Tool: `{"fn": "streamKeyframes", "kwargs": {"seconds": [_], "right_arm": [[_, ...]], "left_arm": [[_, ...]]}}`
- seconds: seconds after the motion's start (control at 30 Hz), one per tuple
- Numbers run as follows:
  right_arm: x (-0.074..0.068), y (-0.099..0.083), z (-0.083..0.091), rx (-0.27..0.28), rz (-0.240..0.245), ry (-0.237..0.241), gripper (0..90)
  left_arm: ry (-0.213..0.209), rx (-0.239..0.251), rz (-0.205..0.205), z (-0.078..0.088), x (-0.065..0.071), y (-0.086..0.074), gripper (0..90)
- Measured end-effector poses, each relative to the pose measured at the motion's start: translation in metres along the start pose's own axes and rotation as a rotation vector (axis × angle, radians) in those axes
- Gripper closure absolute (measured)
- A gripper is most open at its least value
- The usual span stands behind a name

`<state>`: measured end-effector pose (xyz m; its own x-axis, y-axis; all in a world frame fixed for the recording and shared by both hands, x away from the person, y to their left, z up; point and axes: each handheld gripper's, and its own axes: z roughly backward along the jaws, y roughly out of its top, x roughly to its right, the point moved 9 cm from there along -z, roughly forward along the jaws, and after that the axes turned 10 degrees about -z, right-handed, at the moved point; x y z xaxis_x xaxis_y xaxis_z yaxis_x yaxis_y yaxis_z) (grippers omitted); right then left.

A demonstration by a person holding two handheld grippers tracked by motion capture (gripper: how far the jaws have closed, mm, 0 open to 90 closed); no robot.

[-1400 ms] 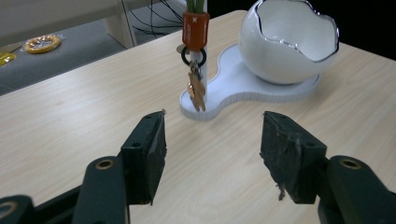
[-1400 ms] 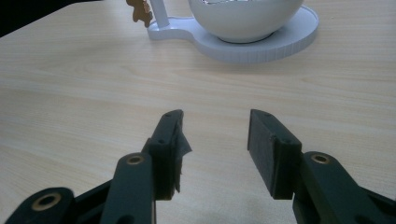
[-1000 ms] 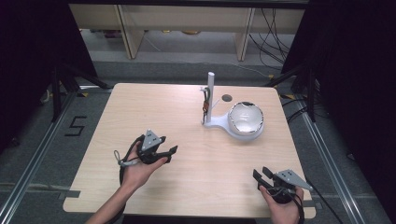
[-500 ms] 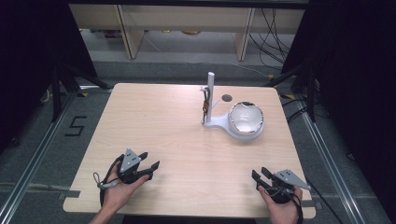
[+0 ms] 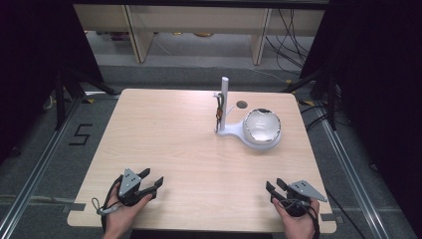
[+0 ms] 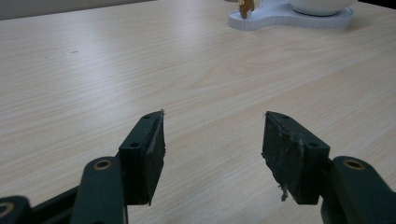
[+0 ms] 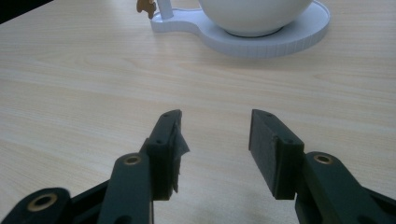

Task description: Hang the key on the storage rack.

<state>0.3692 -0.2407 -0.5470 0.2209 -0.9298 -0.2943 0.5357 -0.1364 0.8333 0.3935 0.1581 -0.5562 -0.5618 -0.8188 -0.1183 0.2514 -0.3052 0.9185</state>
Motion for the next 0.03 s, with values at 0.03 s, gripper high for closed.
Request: {"fn": "streamKeyframes", "kwargs": {"seconds": [0.03], "right_arm": [[-0.0031, -0.0019, 0.0013, -0.020, -0.032, -0.008, 54.1]], "left_arm": [[-0.001, 0.005, 0.000, -0.0002, -0.0002, 0.0003, 38.7]]}}
